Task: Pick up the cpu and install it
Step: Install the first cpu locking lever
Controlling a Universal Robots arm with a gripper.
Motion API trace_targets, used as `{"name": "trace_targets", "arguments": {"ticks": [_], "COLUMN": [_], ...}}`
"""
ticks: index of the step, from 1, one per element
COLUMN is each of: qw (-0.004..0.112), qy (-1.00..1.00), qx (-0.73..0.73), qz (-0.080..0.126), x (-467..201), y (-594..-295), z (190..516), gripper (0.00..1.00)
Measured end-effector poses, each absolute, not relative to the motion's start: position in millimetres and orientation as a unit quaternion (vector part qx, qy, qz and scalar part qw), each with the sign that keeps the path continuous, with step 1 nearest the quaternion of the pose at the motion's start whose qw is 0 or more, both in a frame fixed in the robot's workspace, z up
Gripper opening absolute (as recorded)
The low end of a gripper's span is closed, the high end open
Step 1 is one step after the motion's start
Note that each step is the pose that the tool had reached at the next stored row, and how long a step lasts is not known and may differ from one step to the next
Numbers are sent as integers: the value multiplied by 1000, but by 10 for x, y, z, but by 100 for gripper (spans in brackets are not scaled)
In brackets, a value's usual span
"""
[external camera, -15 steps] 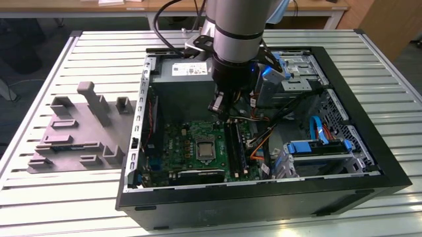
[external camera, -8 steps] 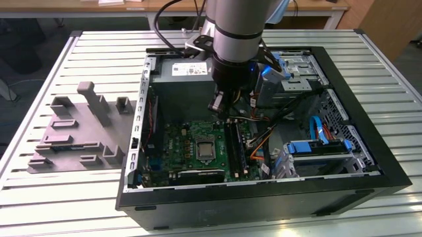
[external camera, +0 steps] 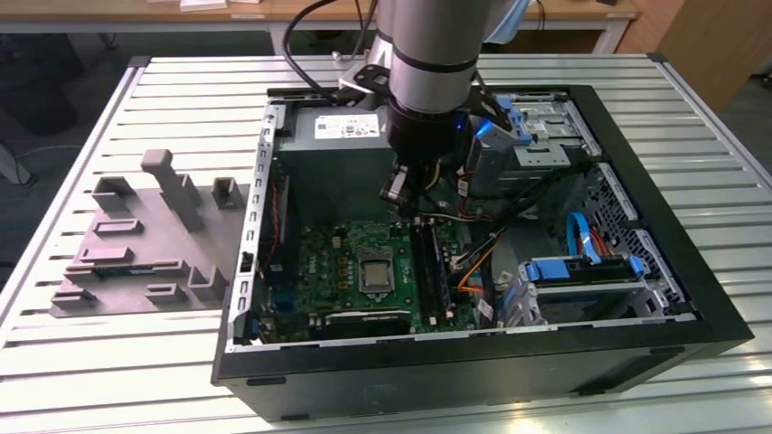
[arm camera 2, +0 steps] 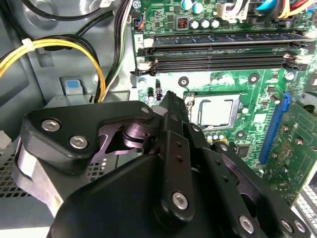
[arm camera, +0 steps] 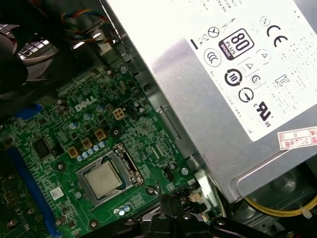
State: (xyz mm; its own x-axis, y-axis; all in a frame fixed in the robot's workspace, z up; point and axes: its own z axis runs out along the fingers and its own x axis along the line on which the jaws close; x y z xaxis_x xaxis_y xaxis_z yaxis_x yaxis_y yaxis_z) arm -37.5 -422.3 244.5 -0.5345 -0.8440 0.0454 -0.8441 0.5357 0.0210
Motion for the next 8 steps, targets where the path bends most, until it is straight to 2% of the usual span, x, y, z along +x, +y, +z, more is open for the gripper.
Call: {"name": "trace_targets", "arguments": {"ticks": [8], "qw": [25], "qy": [-876], "qx": [482], "qz": [1], "x": [-394], "y": [-4203], "z": [2393], "gripper": [11]}}
